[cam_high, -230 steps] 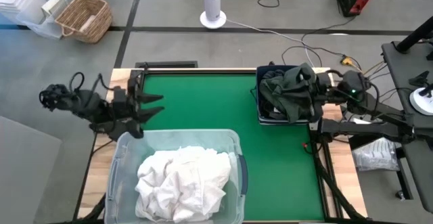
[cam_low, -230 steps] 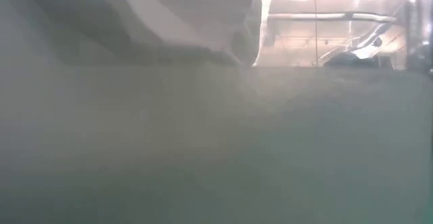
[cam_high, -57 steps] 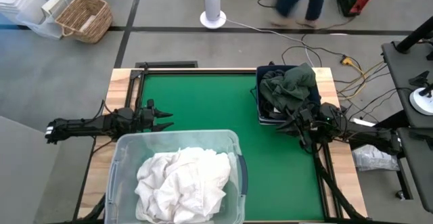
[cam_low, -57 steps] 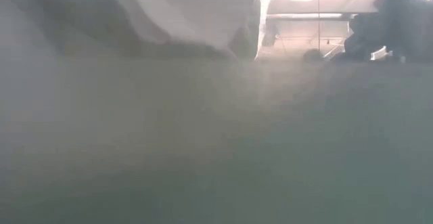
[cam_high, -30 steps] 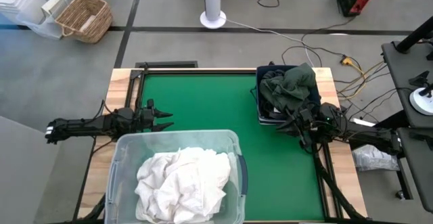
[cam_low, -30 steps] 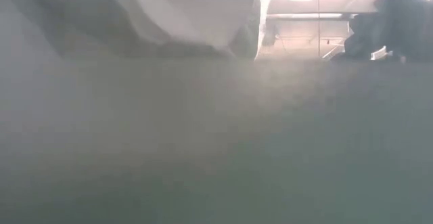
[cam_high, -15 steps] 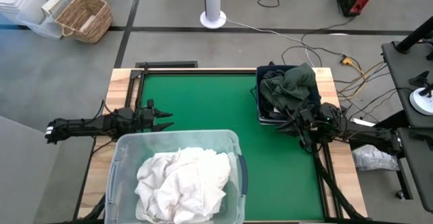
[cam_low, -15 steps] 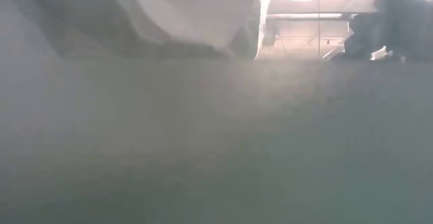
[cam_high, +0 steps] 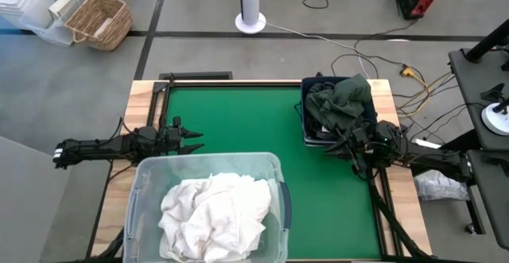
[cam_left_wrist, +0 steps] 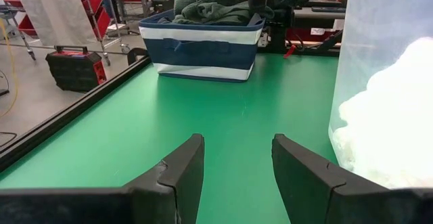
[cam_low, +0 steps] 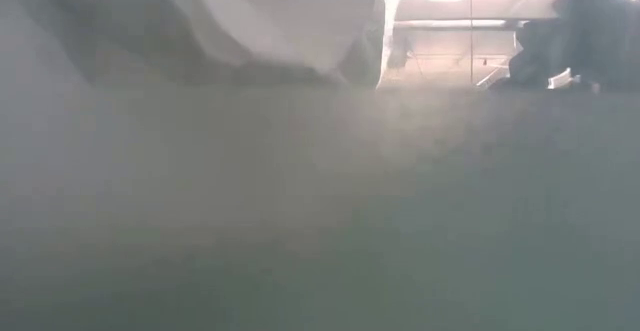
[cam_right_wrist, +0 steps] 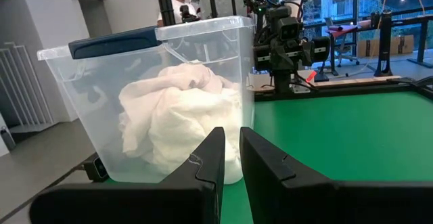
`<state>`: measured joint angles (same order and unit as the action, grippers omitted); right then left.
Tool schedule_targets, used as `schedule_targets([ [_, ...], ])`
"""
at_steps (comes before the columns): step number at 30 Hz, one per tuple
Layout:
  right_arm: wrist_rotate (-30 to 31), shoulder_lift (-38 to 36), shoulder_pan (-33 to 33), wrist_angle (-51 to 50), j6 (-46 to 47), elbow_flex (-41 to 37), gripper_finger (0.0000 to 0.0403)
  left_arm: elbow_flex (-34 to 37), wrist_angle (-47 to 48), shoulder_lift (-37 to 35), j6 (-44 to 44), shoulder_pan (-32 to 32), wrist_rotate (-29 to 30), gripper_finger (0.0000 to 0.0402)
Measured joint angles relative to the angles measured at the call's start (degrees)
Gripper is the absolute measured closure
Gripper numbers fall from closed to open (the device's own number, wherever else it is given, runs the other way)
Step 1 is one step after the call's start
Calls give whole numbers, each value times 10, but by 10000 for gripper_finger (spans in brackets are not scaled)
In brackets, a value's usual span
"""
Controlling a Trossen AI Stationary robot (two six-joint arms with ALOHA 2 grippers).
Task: Sort clothes
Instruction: Return to Home Position
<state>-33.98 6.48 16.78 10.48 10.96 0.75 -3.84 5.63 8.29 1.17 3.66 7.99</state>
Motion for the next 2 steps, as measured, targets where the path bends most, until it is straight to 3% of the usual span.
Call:
schedule_targets([
  [2,0,0,0,0,0,0,364,0,0,0,0,0,0,249],
])
